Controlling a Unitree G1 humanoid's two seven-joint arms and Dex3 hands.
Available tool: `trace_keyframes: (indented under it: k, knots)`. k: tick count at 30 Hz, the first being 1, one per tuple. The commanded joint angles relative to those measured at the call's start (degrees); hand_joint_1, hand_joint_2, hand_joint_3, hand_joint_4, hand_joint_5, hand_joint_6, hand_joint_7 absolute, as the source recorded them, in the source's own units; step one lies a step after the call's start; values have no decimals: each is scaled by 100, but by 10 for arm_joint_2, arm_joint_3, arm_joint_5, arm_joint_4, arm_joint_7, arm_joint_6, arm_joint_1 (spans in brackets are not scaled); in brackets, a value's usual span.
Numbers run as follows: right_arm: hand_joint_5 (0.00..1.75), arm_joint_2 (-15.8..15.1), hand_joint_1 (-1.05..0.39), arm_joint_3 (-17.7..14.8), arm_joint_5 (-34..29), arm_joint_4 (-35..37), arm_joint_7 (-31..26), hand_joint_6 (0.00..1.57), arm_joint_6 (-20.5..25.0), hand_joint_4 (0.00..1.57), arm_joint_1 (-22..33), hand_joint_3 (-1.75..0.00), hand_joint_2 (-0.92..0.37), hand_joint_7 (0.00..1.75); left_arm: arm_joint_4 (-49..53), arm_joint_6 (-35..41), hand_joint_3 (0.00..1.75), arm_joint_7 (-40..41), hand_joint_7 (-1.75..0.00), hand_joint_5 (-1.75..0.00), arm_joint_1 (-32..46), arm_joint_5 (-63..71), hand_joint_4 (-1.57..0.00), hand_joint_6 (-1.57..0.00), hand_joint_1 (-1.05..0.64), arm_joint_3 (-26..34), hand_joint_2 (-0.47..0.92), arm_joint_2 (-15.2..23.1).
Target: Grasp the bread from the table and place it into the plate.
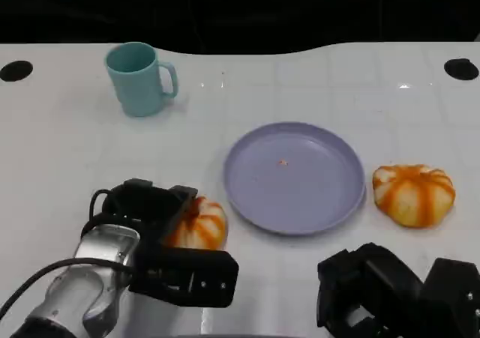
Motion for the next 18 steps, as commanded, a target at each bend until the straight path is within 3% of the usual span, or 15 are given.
trace_keyframes:
  k: [1,2,4,5,6,7,8,10,11,13,18]
  knots:
    - [125,-3,-105,-2,7,-6,3,157,1,154,3,-124,-13,95,46,-35,18,87,-15,-122,14,-22,-70,-95,-33,1,91,7]
    - [125,-3,-105,-2,7,-7,2,157,2,154,4,-124,-12,95,56,-51,21,117,-16,-125,15,-31,-75,-103,-33,6,90,6]
    - [125,-4,-105,-1,4,-10,0,157,5,154,4,-124,-12,95,72,-73,27,164,-21,-147,15,-40,-86,-120,-33,8,85,7]
    - [125,-4,-105,-1,3,-11,0,157,6,154,5,-124,-12,96,81,-80,35,188,-26,-158,15,-40,-86,-121,-32,6,82,7]
    - [125,-5,-105,-1,2,-12,-1,157,9,154,5,-124,-12,96,89,-89,55,215,-49,-166,15,-39,-85,-114,-31,6,74,7]
    - [125,-5,-105,-1,2,-14,-1,157,12,153,5,-124,-12,96,98,-99,86,243,-88,-171,15,-39,-88,-99,-29,5,61,6]
    - [125,-5,-105,-1,3,-15,-1,157,14,153,6,-124,-12,96,108,-109,101,273,-109,-173,15,-40,-90,-92,-28,5,55,5]
    - [126,-4,-105,-1,3,-15,-1,157,13,153,6,-124,-12,96,134,-133,119,334,-152,-174,13,-42,-92,-78,-25,5,47,3]
    - [126,-4,-105,-2,5,-13,0,157,10,153,5,-124,-12,96,150,-144,123,364,-163,-174,10,-40,-92,-74,-24,3,45,2]
    - [126,-4,-105,-2,5,-11,2,157,7,153,5,-124,-12,96,176,-162,134,411,-172,-175,4,-39,-87,-68,-25,-1,43,0]
    - [127,-3,-105,-3,7,-10,4,157,4,153,5,-124,-13,95,200,-184,144,462,-175,-175,-5,-41,-87,-69,-23,-4,40,0]
